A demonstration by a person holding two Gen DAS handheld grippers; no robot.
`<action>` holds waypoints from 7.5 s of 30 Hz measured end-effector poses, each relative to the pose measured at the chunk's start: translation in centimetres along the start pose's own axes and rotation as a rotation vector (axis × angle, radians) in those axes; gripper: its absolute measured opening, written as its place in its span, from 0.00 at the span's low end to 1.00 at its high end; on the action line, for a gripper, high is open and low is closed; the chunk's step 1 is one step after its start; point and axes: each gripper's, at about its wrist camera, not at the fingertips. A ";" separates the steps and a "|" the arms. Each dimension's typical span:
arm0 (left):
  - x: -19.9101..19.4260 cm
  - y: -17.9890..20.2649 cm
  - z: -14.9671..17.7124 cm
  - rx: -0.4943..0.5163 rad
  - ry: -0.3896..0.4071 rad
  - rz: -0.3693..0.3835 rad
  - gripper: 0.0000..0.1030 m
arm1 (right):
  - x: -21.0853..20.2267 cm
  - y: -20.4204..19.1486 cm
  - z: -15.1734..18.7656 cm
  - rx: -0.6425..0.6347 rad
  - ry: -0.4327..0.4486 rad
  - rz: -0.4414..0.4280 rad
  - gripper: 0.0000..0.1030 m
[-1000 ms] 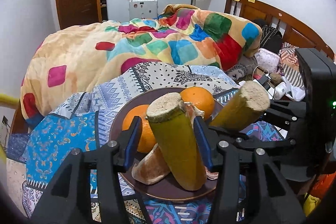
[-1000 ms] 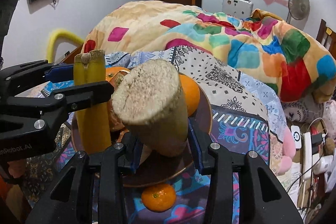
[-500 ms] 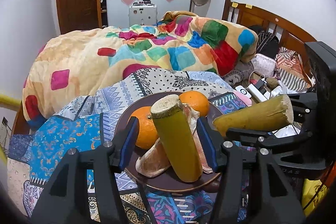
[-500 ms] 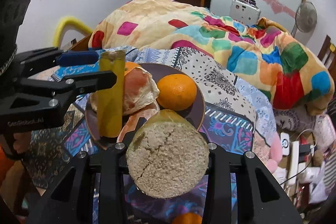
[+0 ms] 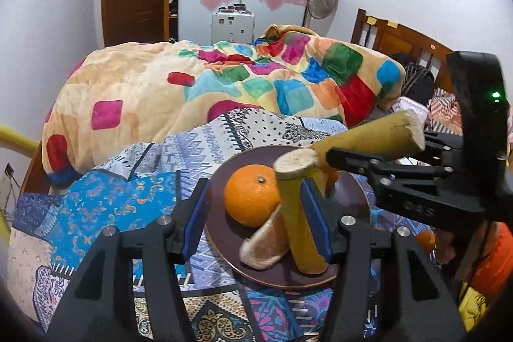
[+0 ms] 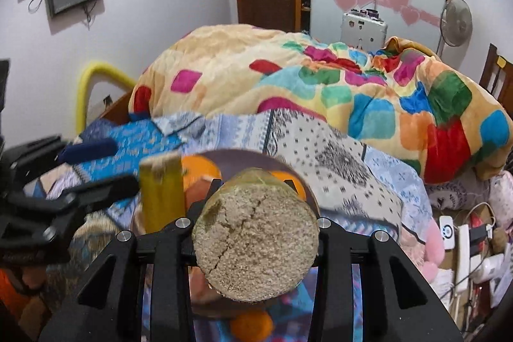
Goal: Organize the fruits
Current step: 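Lower both gourds onto the plate and open both tools, then grasp a mandarin with the right tool while the left tool grasps another, then carry both mandarins to the plate and release them beside the oranges, then move both tools back toward the dark red dates on the cloth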
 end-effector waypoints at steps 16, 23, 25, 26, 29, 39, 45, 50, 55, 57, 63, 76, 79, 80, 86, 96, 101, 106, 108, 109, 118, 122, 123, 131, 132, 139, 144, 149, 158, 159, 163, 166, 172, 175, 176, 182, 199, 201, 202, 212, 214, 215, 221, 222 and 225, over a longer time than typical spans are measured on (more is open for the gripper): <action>0.3 -0.1 0.6 0.007 -0.006 -0.008 0.55 | 0.5 -0.6 2.1 -0.037 -0.080 -0.008 0.32; -0.8 0.8 0.7 0.021 -0.011 -0.017 0.55 | -2.5 -0.7 1.9 -0.030 -0.022 -0.016 0.33; -1.5 1.4 0.9 0.026 -0.010 -0.020 0.55 | -3.5 -1.0 2.1 -0.037 -0.013 -0.012 0.33; -1.8 1.6 0.9 0.029 -0.009 -0.022 0.55 | -4.2 -1.1 2.3 -0.045 -0.004 -0.006 0.33; -2.9 2.4 1.3 0.040 -0.009 -0.024 0.59 | -6.2 -1.3 3.1 -0.064 0.016 0.010 0.34; -5.1 5.8 3.5 0.064 -0.047 -0.041 0.69 | -10.8 0.8 6.9 -0.017 0.017 0.023 0.42; -4.4 8.0 5.6 0.074 -0.099 -0.024 0.70 | -11.8 2.8 9.8 -0.004 0.004 0.070 0.52; -2.8 9.5 6.7 0.061 -0.145 0.019 0.70 | -10.4 4.2 11.5 0.004 -0.039 0.095 0.52; -2.0 10.4 7.1 0.091 -0.148 0.003 0.70 | -9.3 4.4 11.4 0.011 -0.044 0.081 0.52; -1.9 10.3 7.2 0.093 -0.142 -0.009 0.70 | -8.9 4.0 10.9 0.009 -0.042 0.066 0.52; -1.5 8.3 7.5 0.059 -0.145 -0.014 0.70 | -5.1 2.1 8.7 -0.037 -0.069 0.067 0.52; -0.4 8.8 7.5 0.059 -0.139 0.028 0.68 | -5.3 2.4 8.5 -0.022 -0.064 0.054 0.52; -0.2 9.9 7.1 0.074 -0.138 0.050 0.57 | -7.4 3.5 9.4 -0.020 -0.041 0.069 0.52; 0.0 10.4 6.9 0.075 -0.140 0.064 0.53 | -8.0 3.8 9.6 -0.021 -0.036 0.077 0.52; 1.3 12.6 5.9 0.081 -0.156 0.108 0.46 | -9.9 5.8 11.4 0.004 -0.042 0.100 0.52; 2.7 14.6 5.8 0.103 -0.198 0.100 0.45 | -7.4 7.4 13.3 0.063 -0.091 0.031 0.49; 3.7 14.6 5.4 0.082 -0.225 0.099 0.43 | -7.7 7.6 13.2 0.074 -0.069 -0.010 0.33; 4.8 14.9 4.9 0.055 -0.250 0.085 0.42 | -8.7 8.2 12.9 0.080 -0.028 0.000 0.33; 5.1 15.0 4.8 0.047 -0.257 0.078 0.42 | -8.9 8.5 12.8 0.082 -0.019 -0.003 0.33; 5.3 15.1 4.7 0.044 -0.259 0.071 0.42 | -8.9 8.6 12.7 0.084 -0.016 -0.004 0.33; 6.6 14.9 4.3 -0.004 -0.282 0.038 0.37 | -9.4 9.4 13.2 0.095 -0.008 -0.022 0.33; 6.6 15.0 4.2 -0.001 -0.276 0.027 0.32 | -9.6 9.5 13.2 0.101 -0.003 -0.020 0.33; 6.4 15.0 4.3 0.002 -0.274 0.029 0.32 | -9.7 9.5 13.2 0.102 -0.002 -0.019 0.33; 3.2 14.9 5.6 0.044 -0.245 0.037 0.32 | -10.6 8.7 13.0 0.088 0.004 -0.006 0.33; 2.8 14.8 5.7 0.049 -0.238 0.036 0.32 | -10.6 8.5 12.9 0.086 0.006 -0.005 0.33; -1.2 12.0 6.0 0.048 -0.180 0.002 0.32 | -10.8 7.1 11.8 0.070 0.024 -0.009 0.33; -2.9 9.1 5.6 0.042 -0.141 -0.059 0.32 | -10.7 6.2 10.5 0.059 0.049 -0.013 0.33; -3.3 6.1 5.2 0.026 -0.121 -0.096 0.32 | -10.0 5.4 8.6 0.049 0.075 -0.008 0.33; -0.4 1.5 4.7 0.004 -0.132 -0.119 0.32 | -6.7 4.4 5.9 0.034 0.076 0.004 0.33; 0.1 1.2 4.6 0.004 -0.137 -0.116 0.32 | -6.0 4.3 5.6 0.034 0.067 0.005 0.33; 1.8 0.3 4.3 0.016 -0.153 -0.102 0.32 | -3.7 4.4 4.7 0.037 0.030 0.005 0.33; 2.8 0.1 3.9 0.028 -0.159 -0.091 0.32 | -1.9 4.6 4.2 0.042 -0.007 0.005 0.33; 3.7 0.2 3.3 0.050 -0.160 -0.072 0.32 | 0.2 4.9 3.8 0.046 -0.074 -0.005 0.34; 3.8 0.4 3.2 0.061 -0.164 -0.059 0.32 | 0.8 5.0 3.7 0.037 -0.086 0.001 0.34; 3.8 0.4 3.2 0.064 -0.170 -0.057 0.32 | 0.9 4.9 3.7 0.032 -0.094 0.002 0.34; 3.6 0.6 3.1 0.069 -0.161 -0.057 0.40 | 0.5 4.8 3.5 0.017 -0.069 0.031 0.49; -5.5 3.5 3.2 0.057 -0.037 -0.096 0.58 | -9.2 1.4 5.1 -0.020 0.077 0.012 0.50; -6.6 4.1 3.6 0.059 -0.027 -0.101 0.61 | -10.2 1.0 5.9 -0.021 0.086 0.007 0.51; -7.2 4.4 3.8 0.060 -0.022 -0.102 0.61 | -10.8 0.8 6.4 -0.020 0.088 0.001 0.51; -9.5 5.9 7.4 0.016 -0.048 -0.075 0.68 | -12.2 0.2 10.8 -0.003 0.053 0.004 0.51; -9.4 6.0 8.2 0.015 -0.061 -0.076 0.68 | -11.7 0.4 11.7 0.004 0.034 0.012 0.51; -9.3 6.1 8.5 0.014 -0.066 -0.077 0.68 | -11.6 0.5 12.1 0.007 0.027 0.014 0.51; -8.2 6.4 10.6 0.011 -0.103 -0.077 0.68 | -9.6 0.9 14.7 0.020 -0.049 0.020 0.51; -8.0 6.4 10.9 0.013 -0.111 -0.072 0.68 | -9.1 0.9 15.0 0.015 -0.062 0.020 0.51; -7.3 6.5 11.5 0.014 -0.128 -0.061 0.68 | -8.5 1.0 15.7 0.019 -0.077 0.019 0.48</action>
Point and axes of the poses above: each gripper's, at about its wrist camera, not at the fingertips, and x roughly the way its jaws point, y to its right, z to its underside, and after that the axes turned 9 degrees about x, right-handed
